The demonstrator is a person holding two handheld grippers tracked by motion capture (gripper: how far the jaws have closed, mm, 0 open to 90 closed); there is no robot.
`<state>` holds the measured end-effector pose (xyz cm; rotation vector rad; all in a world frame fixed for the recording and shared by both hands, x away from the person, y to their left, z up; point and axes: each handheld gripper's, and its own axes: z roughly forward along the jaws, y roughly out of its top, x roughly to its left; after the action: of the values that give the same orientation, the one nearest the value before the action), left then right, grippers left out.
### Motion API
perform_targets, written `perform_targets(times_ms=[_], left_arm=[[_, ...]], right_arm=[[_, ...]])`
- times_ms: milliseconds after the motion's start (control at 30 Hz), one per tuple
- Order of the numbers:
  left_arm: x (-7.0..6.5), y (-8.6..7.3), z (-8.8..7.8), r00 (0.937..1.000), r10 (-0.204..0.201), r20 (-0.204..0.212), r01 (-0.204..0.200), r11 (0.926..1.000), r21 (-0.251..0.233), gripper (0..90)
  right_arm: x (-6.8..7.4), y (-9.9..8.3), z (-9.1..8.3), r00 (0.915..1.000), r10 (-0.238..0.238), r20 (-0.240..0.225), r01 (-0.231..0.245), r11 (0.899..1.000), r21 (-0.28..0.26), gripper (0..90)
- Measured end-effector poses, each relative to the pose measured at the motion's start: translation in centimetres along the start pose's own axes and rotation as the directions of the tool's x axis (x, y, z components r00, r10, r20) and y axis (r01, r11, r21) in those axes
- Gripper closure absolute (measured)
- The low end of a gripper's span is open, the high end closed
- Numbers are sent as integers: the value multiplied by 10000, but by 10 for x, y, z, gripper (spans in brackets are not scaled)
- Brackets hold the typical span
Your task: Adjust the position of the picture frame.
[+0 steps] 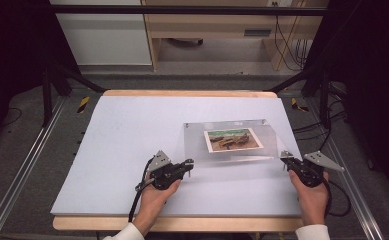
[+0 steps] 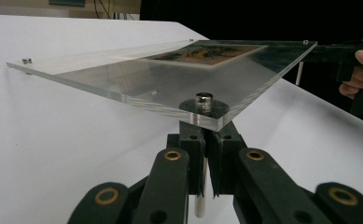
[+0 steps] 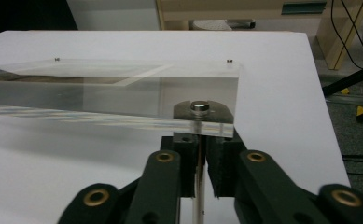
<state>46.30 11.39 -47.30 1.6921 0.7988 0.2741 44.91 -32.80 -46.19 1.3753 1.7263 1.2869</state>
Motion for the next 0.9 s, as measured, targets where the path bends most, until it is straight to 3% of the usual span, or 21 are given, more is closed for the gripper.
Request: perform_targets(times_ms=[600,900], left_arm=[[1,4,10,9998,-85,151,82,9998,195,799],[1,4,11,10000,-25,84,23,9997,258,841]], right_arm=[[0,0,1,10000,5,8,-5,9999,112,851],[-1,-1,1,10000,11,-26,-11,10000,76,847]])
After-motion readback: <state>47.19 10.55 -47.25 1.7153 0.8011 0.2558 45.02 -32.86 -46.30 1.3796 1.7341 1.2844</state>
